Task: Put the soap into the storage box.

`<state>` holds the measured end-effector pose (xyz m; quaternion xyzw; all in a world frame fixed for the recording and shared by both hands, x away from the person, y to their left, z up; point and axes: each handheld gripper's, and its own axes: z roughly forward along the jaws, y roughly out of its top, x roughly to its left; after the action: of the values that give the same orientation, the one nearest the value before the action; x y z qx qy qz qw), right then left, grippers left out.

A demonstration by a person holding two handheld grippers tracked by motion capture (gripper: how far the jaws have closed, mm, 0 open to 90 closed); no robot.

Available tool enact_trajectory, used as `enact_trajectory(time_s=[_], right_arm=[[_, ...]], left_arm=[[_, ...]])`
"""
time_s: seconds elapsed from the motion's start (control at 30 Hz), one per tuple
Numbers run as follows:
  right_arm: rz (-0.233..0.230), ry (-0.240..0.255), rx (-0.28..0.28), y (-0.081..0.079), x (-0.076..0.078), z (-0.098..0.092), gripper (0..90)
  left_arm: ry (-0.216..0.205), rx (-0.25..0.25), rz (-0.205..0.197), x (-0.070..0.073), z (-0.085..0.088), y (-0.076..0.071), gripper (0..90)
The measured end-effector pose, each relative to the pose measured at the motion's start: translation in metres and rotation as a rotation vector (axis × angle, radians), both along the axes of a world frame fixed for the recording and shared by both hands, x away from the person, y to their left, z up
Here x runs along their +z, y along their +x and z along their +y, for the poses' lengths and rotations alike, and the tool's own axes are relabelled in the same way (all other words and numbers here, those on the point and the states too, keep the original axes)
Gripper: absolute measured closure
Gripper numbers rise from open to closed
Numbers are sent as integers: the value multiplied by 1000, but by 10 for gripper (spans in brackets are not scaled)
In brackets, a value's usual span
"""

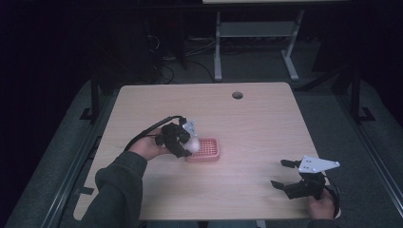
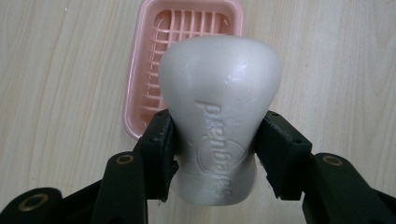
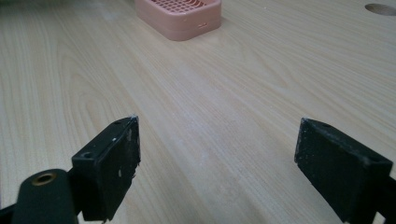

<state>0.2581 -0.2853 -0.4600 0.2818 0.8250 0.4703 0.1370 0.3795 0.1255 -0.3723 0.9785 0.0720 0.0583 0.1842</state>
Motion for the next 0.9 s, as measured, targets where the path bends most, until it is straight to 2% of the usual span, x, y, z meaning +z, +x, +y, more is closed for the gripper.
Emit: enact_trajectory(time_s=[0.9], right_arm=[[-12,11,-2,0,1,-2,135]], left_arm=[[21,-33,-20,12,-29,17,496]])
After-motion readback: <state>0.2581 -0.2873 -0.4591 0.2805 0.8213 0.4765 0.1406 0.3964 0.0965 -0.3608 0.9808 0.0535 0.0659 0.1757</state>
